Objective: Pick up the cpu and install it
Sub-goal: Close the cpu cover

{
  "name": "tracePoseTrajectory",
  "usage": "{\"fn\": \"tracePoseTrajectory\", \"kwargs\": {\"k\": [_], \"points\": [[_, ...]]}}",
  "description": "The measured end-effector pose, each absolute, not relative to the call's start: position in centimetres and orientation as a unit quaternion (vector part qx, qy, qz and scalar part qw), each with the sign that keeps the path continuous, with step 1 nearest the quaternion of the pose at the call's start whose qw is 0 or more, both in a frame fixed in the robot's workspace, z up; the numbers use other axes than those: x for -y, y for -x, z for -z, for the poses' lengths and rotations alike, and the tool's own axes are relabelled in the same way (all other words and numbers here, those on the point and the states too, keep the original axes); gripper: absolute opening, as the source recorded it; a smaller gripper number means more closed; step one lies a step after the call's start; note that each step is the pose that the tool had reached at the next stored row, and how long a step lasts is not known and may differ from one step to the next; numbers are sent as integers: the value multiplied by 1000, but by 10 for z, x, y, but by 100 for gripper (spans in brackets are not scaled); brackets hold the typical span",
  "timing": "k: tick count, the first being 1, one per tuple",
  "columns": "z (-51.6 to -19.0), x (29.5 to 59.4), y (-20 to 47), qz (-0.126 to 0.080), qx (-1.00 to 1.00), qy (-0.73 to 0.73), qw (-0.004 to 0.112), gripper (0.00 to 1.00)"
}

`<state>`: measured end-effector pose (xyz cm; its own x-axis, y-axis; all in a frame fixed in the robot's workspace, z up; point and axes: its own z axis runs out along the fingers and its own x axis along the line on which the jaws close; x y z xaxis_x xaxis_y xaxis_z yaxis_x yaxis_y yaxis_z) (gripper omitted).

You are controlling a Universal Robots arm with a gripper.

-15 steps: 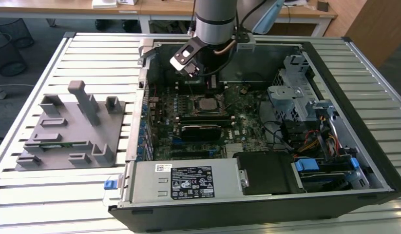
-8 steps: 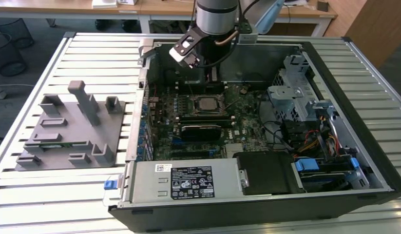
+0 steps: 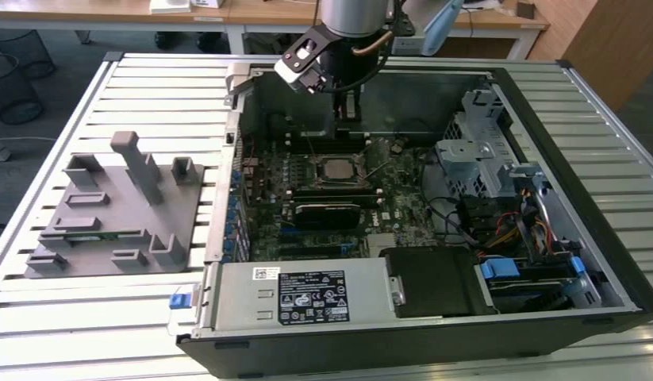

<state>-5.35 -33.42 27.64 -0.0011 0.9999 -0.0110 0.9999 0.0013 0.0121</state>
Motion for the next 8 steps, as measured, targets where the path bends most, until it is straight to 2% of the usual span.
{"fn": "tracePoseTrajectory", "kwargs": {"k": [8], "points": [[-277, 342, 53, 0, -708, -707, 8, 11]]}}
